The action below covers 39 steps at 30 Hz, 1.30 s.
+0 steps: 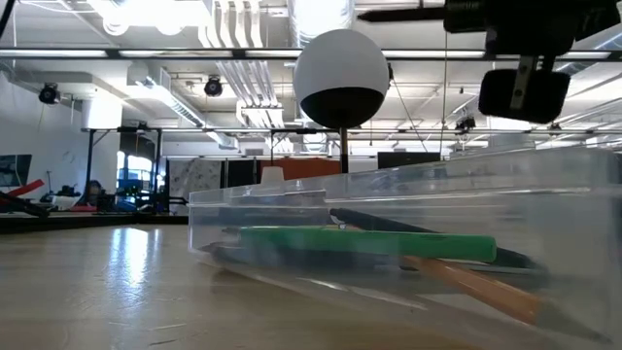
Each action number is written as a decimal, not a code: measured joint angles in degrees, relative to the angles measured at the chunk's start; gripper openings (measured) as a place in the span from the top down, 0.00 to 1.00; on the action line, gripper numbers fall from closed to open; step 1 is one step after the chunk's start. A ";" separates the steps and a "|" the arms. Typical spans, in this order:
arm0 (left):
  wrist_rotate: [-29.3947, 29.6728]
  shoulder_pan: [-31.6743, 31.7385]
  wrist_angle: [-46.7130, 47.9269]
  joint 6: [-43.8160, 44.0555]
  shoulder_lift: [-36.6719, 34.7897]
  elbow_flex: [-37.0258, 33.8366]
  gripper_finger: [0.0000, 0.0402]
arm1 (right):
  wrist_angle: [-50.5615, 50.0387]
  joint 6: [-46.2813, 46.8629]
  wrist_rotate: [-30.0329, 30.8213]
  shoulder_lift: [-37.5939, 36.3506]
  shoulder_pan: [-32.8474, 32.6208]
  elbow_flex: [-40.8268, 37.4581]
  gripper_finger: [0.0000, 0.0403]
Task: Pick & place school supplies into a supply box
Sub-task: Put the black pen into the supply box
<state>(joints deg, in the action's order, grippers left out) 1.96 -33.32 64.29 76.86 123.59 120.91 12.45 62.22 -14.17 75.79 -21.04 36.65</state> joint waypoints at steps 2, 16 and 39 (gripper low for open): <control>-0.01 -0.11 -2.43 0.22 0.02 -2.41 0.64 | 0.01 0.39 0.28 2.73 -0.10 1.34 0.97; -3.17 -0.80 -16.21 0.10 0.02 -14.82 0.64 | -1.89 2.21 6.30 19.74 -1.41 12.96 0.94; -3.28 -1.42 -16.12 -1.29 0.02 -15.42 0.64 | -6.23 2.88 9.86 21.87 -3.98 14.15 0.70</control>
<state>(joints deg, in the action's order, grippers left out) -1.32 -34.74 48.16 75.57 123.61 105.49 6.22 65.10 -4.32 97.65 -25.02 50.80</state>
